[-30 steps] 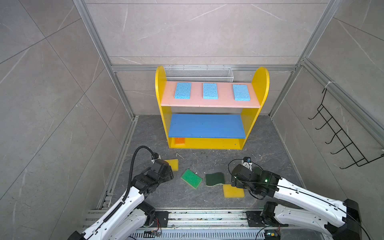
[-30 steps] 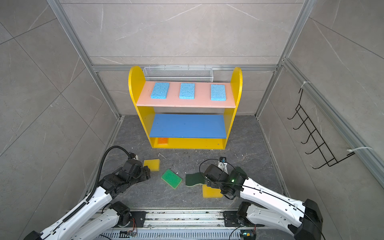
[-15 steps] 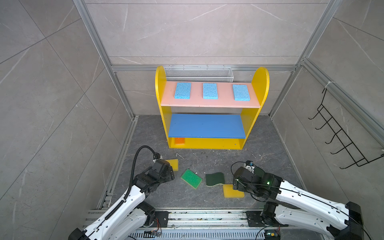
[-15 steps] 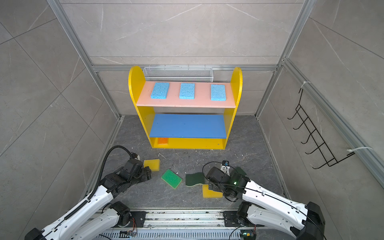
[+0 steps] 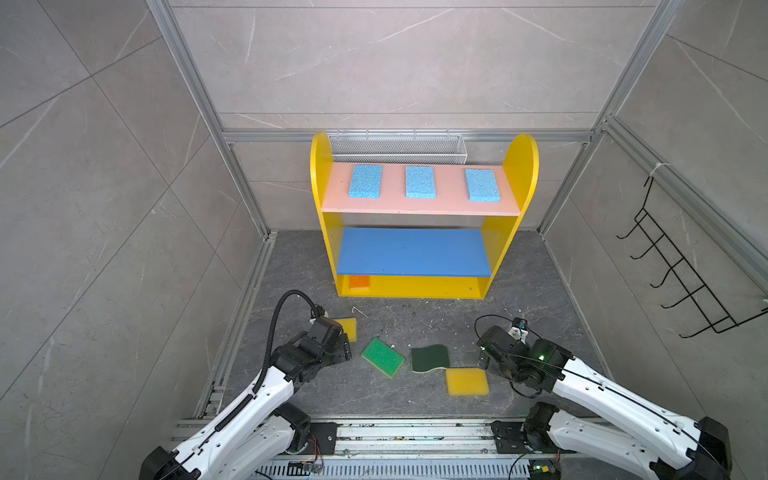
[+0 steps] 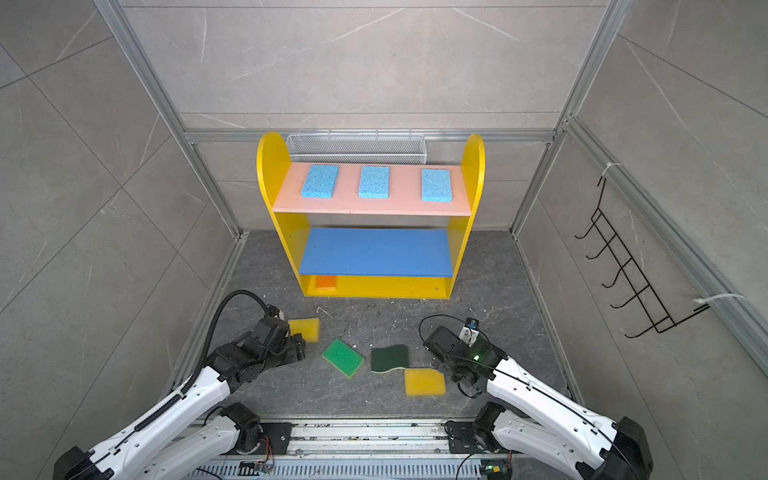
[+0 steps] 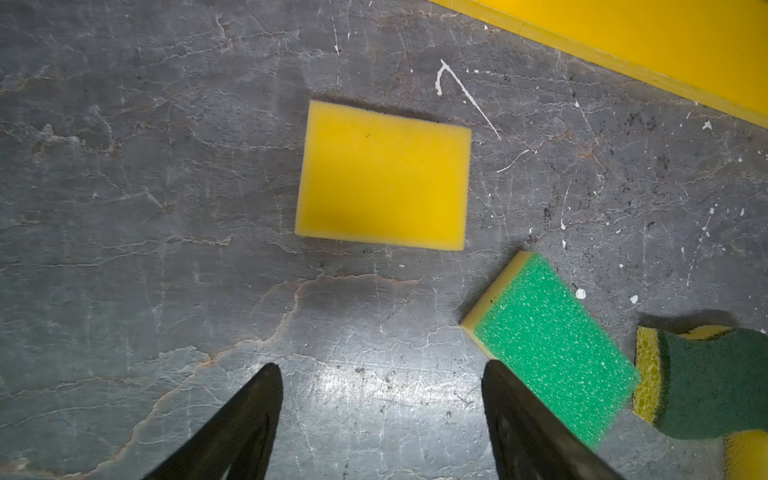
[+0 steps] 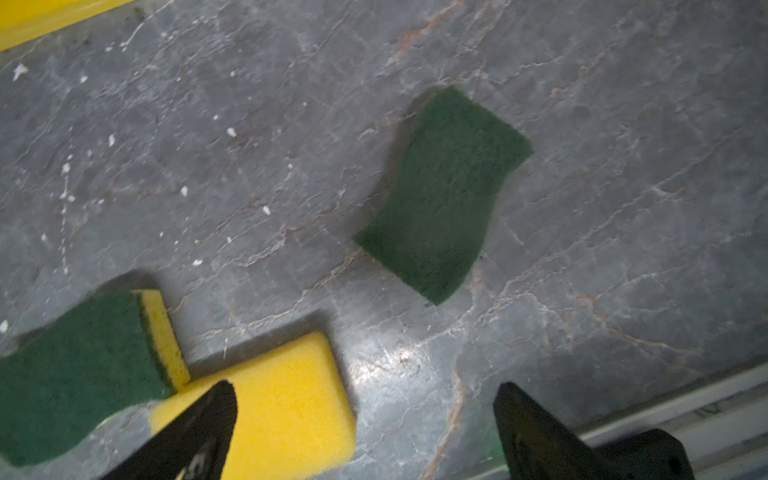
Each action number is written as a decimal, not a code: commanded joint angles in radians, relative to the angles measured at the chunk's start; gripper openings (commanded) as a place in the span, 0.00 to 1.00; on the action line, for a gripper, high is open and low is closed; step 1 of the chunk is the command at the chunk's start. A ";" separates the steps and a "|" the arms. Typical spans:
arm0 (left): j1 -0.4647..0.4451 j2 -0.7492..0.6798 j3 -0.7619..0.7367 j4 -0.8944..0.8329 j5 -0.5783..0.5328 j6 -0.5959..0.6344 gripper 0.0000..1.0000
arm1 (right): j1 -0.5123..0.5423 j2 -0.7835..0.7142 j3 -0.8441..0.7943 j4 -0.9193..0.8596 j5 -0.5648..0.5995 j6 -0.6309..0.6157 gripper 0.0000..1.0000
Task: Place and organize the cleaning sponges onto the shelf
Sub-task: 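Move the right gripper over the dark-green scrub sponge and lower it, then close the right gripper on the dark-green scrub sponge and lift it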
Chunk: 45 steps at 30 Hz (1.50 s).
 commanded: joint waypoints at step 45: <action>-0.007 0.101 0.033 0.100 0.017 0.091 0.80 | -0.523 0.266 -0.188 0.421 -0.260 -0.194 0.85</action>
